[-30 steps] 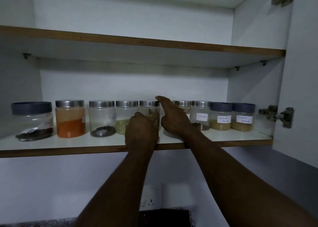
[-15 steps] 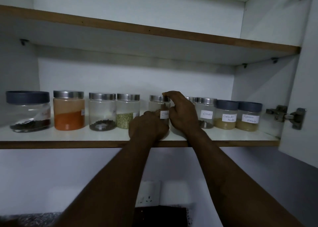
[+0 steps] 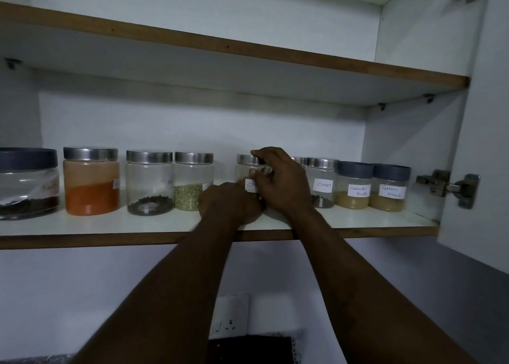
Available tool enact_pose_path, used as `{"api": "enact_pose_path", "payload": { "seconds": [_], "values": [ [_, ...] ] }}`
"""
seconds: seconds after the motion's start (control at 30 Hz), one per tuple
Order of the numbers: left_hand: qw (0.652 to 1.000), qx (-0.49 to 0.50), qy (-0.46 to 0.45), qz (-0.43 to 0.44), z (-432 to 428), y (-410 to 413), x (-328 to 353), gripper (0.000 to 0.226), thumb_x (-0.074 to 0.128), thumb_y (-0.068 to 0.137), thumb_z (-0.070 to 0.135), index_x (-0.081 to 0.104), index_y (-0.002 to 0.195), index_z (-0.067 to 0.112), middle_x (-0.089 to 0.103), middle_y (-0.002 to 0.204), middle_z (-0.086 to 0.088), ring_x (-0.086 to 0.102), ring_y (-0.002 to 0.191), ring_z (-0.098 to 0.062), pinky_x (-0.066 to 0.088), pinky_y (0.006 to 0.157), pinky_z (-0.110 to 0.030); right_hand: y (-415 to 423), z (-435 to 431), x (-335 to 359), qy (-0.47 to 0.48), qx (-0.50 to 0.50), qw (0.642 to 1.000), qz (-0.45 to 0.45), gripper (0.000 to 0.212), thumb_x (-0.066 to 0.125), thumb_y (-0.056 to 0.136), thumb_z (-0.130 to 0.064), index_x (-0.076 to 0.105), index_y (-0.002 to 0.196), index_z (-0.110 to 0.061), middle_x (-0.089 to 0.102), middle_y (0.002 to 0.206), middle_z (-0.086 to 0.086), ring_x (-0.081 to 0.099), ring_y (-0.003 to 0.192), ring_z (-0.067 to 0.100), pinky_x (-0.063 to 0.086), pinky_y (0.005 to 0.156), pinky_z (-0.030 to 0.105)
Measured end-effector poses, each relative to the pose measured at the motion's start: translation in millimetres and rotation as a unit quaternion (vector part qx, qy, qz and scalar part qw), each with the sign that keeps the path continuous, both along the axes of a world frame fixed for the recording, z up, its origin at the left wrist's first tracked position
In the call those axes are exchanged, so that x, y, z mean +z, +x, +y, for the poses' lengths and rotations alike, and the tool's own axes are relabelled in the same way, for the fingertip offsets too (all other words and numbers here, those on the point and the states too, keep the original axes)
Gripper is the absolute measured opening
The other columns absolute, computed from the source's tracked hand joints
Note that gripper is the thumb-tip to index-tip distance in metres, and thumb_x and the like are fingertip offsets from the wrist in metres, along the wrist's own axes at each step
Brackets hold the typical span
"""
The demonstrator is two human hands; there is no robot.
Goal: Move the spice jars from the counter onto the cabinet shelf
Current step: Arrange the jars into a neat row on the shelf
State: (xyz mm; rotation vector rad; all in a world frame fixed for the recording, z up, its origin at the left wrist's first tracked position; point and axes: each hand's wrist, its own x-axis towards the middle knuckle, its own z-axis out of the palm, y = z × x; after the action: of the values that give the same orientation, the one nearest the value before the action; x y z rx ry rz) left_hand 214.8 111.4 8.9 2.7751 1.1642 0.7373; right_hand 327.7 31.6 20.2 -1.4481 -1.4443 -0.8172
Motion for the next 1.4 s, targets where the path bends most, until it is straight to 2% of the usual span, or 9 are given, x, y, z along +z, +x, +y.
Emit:
{"api": "enact_pose_path", "payload": {
  "seconds": [0.17, 0.33, 0.73, 0.87, 0.93, 1.03, 1.13, 1.3, 1.4],
  "values": [
    [1.000, 0.000, 0.007, -0.012, 2, 0, -2, 0.071, 0.034, 0.087, 0.077, 0.051, 0.142, 0.036, 0.063, 0.139, 0.000, 0.054, 0.132, -0.025, 0.020, 0.118, -0.051, 0, 2, 0, 0.003, -0.027, 1.000, -0.010, 0.042, 0.070, 0.089, -0.024, 0.068, 0.130, -0.021, 0.065, 0.131, -0.005, 0.064, 0.115, 0.014, 0.055, 0.093, 0.036],
    [0.997, -0.019, 0.042, -0.054, 0, -4, -6, 0.056, 0.044, 0.090, 0.069, 0.060, 0.132, 0.035, 0.070, 0.127, 0.002, 0.061, 0.124, -0.027, 0.031, 0.116, -0.053, 1, 2, 0, 0.008, -0.052, 0.998, -0.016, 0.042, 0.071, 0.089, -0.025, 0.068, 0.131, -0.020, 0.065, 0.131, -0.004, 0.065, 0.114, 0.015, 0.055, 0.092, 0.035],
    [0.997, -0.013, 0.033, -0.071, -3, -6, -8, 0.047, 0.046, 0.093, 0.062, 0.068, 0.119, 0.030, 0.072, 0.121, 0.001, 0.062, 0.120, -0.026, 0.026, 0.116, -0.052, 4, 5, -1, 0.011, -0.057, 0.998, -0.019, 0.043, 0.072, 0.089, -0.025, 0.067, 0.131, -0.021, 0.065, 0.132, -0.004, 0.064, 0.114, 0.014, 0.055, 0.091, 0.032],
    [0.993, -0.025, 0.046, -0.105, -10, -14, -7, 0.039, 0.054, 0.092, 0.053, 0.071, 0.108, 0.022, 0.073, 0.110, -0.005, 0.066, 0.107, -0.030, 0.042, 0.104, -0.047, 6, 7, -2, 0.012, -0.057, 0.998, -0.020, 0.043, 0.072, 0.089, -0.027, 0.067, 0.132, -0.021, 0.065, 0.132, -0.004, 0.064, 0.114, 0.015, 0.056, 0.091, 0.035],
    [0.990, -0.023, 0.030, -0.134, -12, -21, -5, 0.034, 0.059, 0.092, 0.047, 0.072, 0.100, 0.016, 0.073, 0.102, -0.008, 0.068, 0.097, -0.030, 0.049, 0.086, -0.038, 7, 7, -2, 0.010, -0.059, 0.998, -0.022, 0.045, 0.072, 0.089, -0.028, 0.066, 0.133, -0.022, 0.064, 0.133, -0.004, 0.065, 0.113, 0.015, 0.056, 0.091, 0.036],
    [0.985, 0.010, 0.022, -0.173, -10, -42, -5, 0.023, 0.071, 0.087, 0.035, 0.073, 0.090, 0.012, 0.072, 0.087, -0.007, 0.066, 0.079, -0.023, 0.041, 0.065, -0.028, 4, 6, -1, 0.026, -0.054, 0.998, -0.019, 0.049, 0.072, 0.088, -0.029, 0.063, 0.136, -0.022, 0.061, 0.136, -0.002, 0.064, 0.112, 0.015, 0.056, 0.088, 0.033],
    [0.976, 0.074, 0.022, -0.205, -8, -75, -10, 0.017, 0.074, 0.083, 0.026, 0.075, 0.092, 0.011, 0.070, 0.081, -0.006, 0.061, 0.071, -0.021, 0.040, 0.063, -0.027, -3, 2, 2, 0.062, -0.037, 0.997, -0.004, 0.045, 0.069, 0.092, -0.028, 0.062, 0.136, -0.021, 0.060, 0.136, -0.001, 0.062, 0.109, 0.013, 0.053, 0.086, 0.029],
    [0.962, 0.131, 0.004, -0.239, -11, -100, -10, 0.028, 0.078, 0.081, 0.023, 0.069, 0.103, 0.009, 0.072, 0.099, -0.011, 0.070, 0.090, -0.028, 0.043, 0.066, -0.029, -31, 12, 3, -0.008, 0.013, 0.998, -0.059, 0.049, 0.068, 0.092, -0.030, 0.056, 0.140, -0.022, 0.053, 0.144, -0.004, 0.065, 0.082, 0.010, 0.051, 0.080, 0.027],
    [0.958, 0.146, 0.000, -0.246, -14, -94, -11, 0.039, 0.082, 0.079, 0.027, 0.063, 0.108, 0.010, 0.072, 0.103, -0.009, 0.070, 0.094, -0.027, 0.041, 0.067, -0.028, -49, 30, 11, -0.093, 0.028, 0.994, -0.054, 0.071, 0.066, 0.090, -0.025, 0.038, 0.155, -0.028, 0.037, 0.161, -0.007, 0.069, 0.097, 0.020, 0.053, 0.093, 0.034]
  ]
}}
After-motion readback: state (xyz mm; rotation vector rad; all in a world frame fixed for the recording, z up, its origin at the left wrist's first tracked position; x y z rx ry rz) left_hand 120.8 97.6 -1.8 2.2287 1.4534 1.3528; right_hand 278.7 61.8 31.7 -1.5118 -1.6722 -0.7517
